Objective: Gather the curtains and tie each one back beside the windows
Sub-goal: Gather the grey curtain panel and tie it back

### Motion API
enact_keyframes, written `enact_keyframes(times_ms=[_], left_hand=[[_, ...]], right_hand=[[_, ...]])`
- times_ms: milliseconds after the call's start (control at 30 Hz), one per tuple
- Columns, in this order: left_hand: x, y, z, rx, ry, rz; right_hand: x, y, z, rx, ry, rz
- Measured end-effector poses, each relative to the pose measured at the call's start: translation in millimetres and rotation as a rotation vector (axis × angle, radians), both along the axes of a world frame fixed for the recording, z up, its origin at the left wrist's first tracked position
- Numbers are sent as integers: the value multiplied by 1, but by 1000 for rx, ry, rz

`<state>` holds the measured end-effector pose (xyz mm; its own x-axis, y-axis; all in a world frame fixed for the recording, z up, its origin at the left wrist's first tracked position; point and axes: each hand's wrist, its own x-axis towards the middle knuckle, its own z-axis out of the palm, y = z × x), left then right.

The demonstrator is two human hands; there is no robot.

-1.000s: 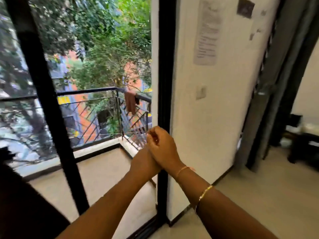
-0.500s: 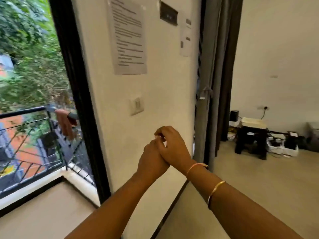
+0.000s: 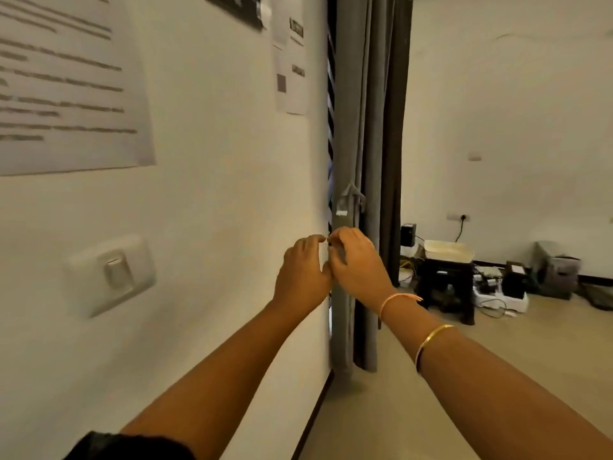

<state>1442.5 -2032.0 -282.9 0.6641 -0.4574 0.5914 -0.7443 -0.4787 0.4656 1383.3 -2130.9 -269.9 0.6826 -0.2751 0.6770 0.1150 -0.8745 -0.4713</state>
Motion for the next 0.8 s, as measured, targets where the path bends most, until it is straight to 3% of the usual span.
enact_keyframes(times_ms=[267, 467, 800], left_hand=[[115, -166, 23, -66, -47, 32], [194, -295, 52, -149, 18, 47], [338, -433, 100, -249, 5, 190]], right_hand=[[106, -174, 11, 23, 25, -80], [187, -308, 45, 62, 4, -55], [332, -460, 78, 169, -11, 33]])
